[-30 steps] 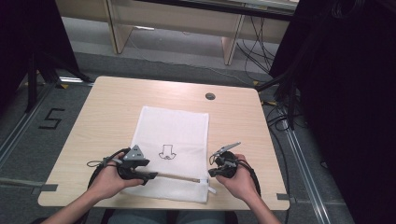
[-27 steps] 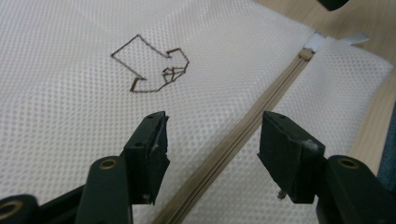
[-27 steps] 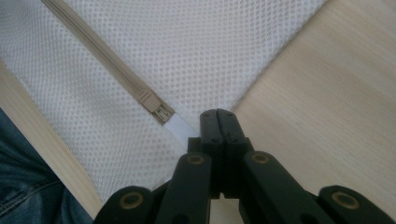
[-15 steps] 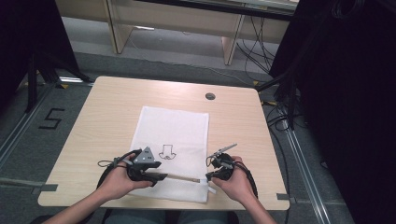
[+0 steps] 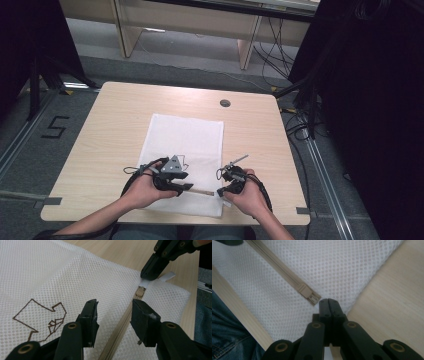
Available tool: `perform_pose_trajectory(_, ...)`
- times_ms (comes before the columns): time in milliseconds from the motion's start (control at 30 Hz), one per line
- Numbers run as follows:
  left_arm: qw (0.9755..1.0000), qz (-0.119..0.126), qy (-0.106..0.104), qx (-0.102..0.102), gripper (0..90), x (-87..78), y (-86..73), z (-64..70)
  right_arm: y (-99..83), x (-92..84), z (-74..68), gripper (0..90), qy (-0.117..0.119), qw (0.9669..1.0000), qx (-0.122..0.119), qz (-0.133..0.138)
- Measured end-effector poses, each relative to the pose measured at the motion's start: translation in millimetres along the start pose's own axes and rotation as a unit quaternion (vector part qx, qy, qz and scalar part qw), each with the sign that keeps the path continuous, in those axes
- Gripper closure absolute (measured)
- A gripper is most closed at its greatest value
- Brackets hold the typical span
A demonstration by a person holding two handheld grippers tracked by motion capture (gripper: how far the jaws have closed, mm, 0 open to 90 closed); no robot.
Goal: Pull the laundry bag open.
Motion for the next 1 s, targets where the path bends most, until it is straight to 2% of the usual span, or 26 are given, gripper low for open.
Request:
perform_pose_trajectory(33,1.0,-0.002,-0.001,0.01,56.2,0.7,0.5,-0.5,-0.4,1.2,1.4,90.0,0.003,1.0,-0.006,0.003)
perform_pose_trajectory(67,0.9997,-0.01,-0.001,0.022,56.8,1.6,1.1,-0.4,-0.7,1.9,0.3,90.0,0.005,0.9999,0.007,0.005)
perform_pose_trajectory(167,0.9998,-0.007,-0.005,0.015,57.4,4.1,1.5,2.5,-0.3,3.4,1.1,90.0,-0.001,1.0,-0.005,-0.001)
perform_pose_trajectory(200,0.9995,-0.012,-0.006,0.029,57.4,4.7,2.3,1.8,-0.3,5.0,0.6,90.0,-0.001,1.0,-0.006,0.004)
perform_pose_trajectory(233,0.9997,-0.007,-0.005,0.022,57.8,6.7,2.4,2.9,0.6,4.7,-1.2,90.0,-0.005,1.0,-0.001,-0.004)
perform_pose_trajectory(267,0.9995,-0.007,-0.007,0.03,58.3,8.1,3.6,2.7,2.0,5.1,-2.5,90.0,-0.008,0.9999,-0.003,-0.01)
perform_pose_trajectory(333,0.9996,-0.009,-0.008,0.027,58.3,10.3,4.2,3.8,2.2,6.3,-1.4,90.0,-0.015,0.9998,-0.004,-0.007)
perform_pose_trajectory(367,0.9992,-0.013,-0.01,0.037,58.3,10.8,5.0,2.8,2.4,6.0,-1.1,90.0,-0.012,0.9999,-0.001,-0.008)
perform_pose_trajectory(400,0.9992,-0.013,-0.01,0.037,58.1,10.8,5.0,2.8,2.4,6.0,-1.1,90.0,-0.012,0.9999,-0.001,-0.008)
perform_pose_trajectory(433,0.9992,-0.017,-0.011,0.035,58.1,12.2,5.1,3.4,1.7,5.0,-1.9,90.0,-0.005,0.9998,0.019,-0.01)
perform_pose_trajectory(500,0.9992,-0.009,-0.011,0.036,58.0,13.9,5.2,3.6,1.5,4.7,-2.5,90.0,-0.003,0.9996,0.026,-0.013)
perform_pose_trajectory(533,0.9989,-0.018,-0.01,0.042,58.0,13.6,5.3,2.6,1.6,5.5,-0.5,90.0,-0.005,0.9999,0.012,-0.006)
perform_pose_trajectory(633,0.9992,-0.019,-0.011,0.034,57.7,16.6,5.7,3.4,1.8,6.3,-1.7,90.0,-0.013,0.9999,0.007,-0.005)
perform_pose_trajectory(733,0.9986,-0.025,-0.014,0.045,57.1,18.1,6.8,2.4,2.2,6.3,-2.6,90.0,-0.018,0.9998,0.008,-0.007)
perform_pose_trajectory(767,0.999,-0.021,-0.018,0.034,57.1,20.4,6.7,4.0,2.8,6.1,-2.9,90.0,-0.017,0.9998,0.008,-0.01)
perform_pose_trajectory(800,0.9981,-0.03,-0.018,0.05,57.0,20.7,7.2,2.8,3.0,6.1,-2.8,90.0,-0.015,0.9998,0.005,-0.008)
perform_pose_trajectory(867,0.9991,-0.02,-0.02,0.033,56.8,24.8,7.1,6.1,3.1,5.9,-2.0,90.0,-0.012,0.9999,0.006,-0.01)
perform_pose_trajectory(900,0.9962,-0.046,-0.027,0.068,56.7,23.1,8.2,1.8,2.1,6.4,-0.7,90.0,-0.01,0.9999,0.008,-0.004)
perform_pose_trajectory(933,0.9985,-0.03,-0.027,0.038,56.6,26.2,7.8,5.8,2.0,5.9,-1.1,90.0,-0.009,0.9998,0.017,-0.005)
perform_pose_trajectory(967,0.9987,-0.023,-0.027,0.037,56.6,28.1,8.5,6.5,1.8,5.7,-0.7,90.0,-0.007,0.9998,0.017,-0.005)
perform_pose_trajectory(1000,0.9978,-0.033,-0.027,0.051,56.5,27.6,9.4,5.1,1.9,6.0,-0.8,90.0,-0.009,0.9998,0.016,-0.004)
Point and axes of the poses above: each handheld gripper's, and its own axes: x roughly forward along the jaws, y roughly out of its top, z roughly to its right, the point moved 1 cm from there along x, roughly forward along the jaws, and after that the axes turned 3 degrees about x, right-handed, at the moved point
